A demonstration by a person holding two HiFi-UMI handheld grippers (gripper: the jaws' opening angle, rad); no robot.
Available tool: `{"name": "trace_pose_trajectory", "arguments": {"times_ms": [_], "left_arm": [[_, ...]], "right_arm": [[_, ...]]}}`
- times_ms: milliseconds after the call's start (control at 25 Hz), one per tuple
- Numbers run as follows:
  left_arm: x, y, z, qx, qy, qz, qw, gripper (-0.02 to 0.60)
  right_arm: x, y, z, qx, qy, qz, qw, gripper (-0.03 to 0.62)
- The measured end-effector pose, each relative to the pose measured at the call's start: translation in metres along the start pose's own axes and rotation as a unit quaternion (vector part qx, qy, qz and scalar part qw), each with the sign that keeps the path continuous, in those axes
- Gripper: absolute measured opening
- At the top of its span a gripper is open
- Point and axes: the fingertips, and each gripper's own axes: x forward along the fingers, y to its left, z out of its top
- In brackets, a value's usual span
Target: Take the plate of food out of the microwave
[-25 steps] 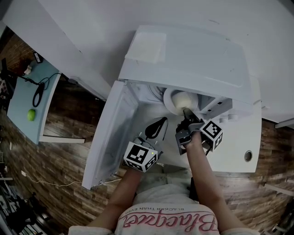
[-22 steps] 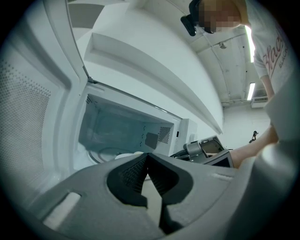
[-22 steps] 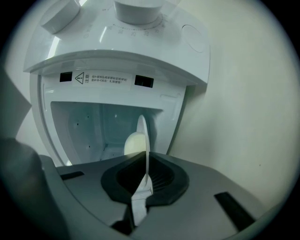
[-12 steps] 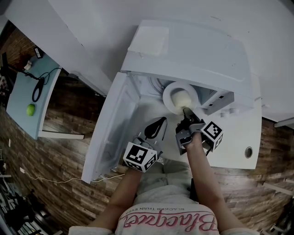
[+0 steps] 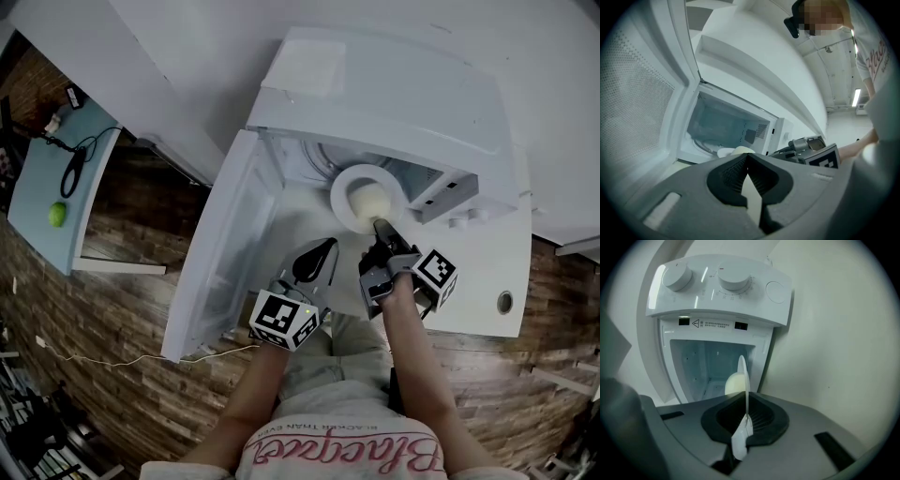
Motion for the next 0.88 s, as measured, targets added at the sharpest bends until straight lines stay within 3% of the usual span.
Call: {"name": "trace_pose_trajectory", "arguments": {"times_ms": [360,880], "left_arm": [[-0.008,-0.007,-0.012,-0.023,0.004,0.001,0.9997,0.005],[-0.015,-0.001,-0.017,-0.026,-0.001,0.016,0.9995,0.005]], "right_arm": [[-0.016,-0.004,-0.007,0.004,0.006,0.004,1.000,0.020],[-0.026,0.000,-0.015,-0.010,0.022,0.011,1.000,0.020]]}}
